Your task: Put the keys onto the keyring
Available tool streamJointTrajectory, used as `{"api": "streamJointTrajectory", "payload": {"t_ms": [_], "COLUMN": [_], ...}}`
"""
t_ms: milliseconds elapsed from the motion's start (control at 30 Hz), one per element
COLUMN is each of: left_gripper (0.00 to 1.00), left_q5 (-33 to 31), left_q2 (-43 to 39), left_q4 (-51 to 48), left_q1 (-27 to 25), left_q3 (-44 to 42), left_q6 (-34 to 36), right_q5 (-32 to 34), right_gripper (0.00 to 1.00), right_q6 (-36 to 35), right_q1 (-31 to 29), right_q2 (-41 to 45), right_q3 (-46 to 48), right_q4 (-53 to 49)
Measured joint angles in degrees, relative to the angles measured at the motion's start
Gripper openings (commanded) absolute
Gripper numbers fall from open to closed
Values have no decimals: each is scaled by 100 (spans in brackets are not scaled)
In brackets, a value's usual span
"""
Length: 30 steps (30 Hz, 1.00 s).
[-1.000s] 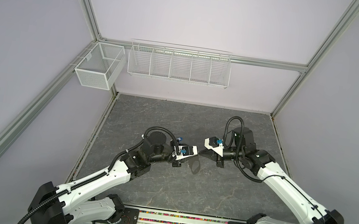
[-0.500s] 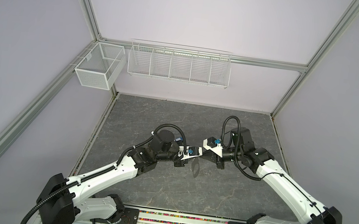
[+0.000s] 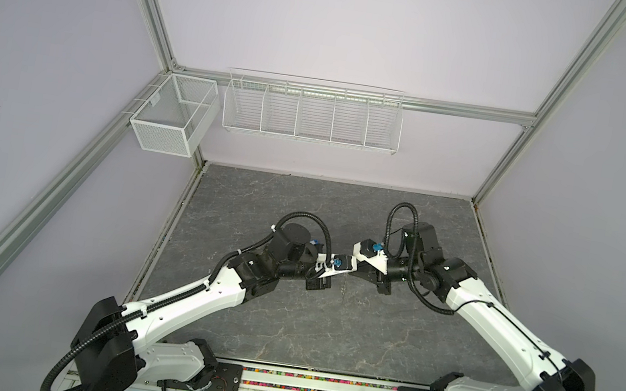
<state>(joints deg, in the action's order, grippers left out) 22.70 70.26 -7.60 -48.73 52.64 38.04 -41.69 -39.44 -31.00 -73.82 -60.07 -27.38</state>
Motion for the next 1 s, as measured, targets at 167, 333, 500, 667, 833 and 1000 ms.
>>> {"api": "streamJointTrajectory", "payload": {"t_ms": [167,333,500,667,833,1000], "left_gripper": [8,10,0,0,0,0], "left_q5": [7,-2,-2,-11,192,678], "left_q2": [107,140,140,129,-96,-365], "left_q4": [-105,-155,-175,-155,417,1631], "left_q1": [0,2,2,0,168,597], "left_q3": [96,101,101,76,-413,-1130], "left_q6": [-2,-2,11,-66,-535,-1364], "right_q5": [42,13,2,-4,-28,-125], "right_gripper": [7,7,7,27,34,34], "right_q6": [7,22,57,151,264,450], "right_q1": [15,15,15,15,155,461], "right_q2": [22,42,85,131,713,1233], "right_q3": [63,96,160,238,723,1086], "right_q4": [44,70,155,352,1016,1650]}}
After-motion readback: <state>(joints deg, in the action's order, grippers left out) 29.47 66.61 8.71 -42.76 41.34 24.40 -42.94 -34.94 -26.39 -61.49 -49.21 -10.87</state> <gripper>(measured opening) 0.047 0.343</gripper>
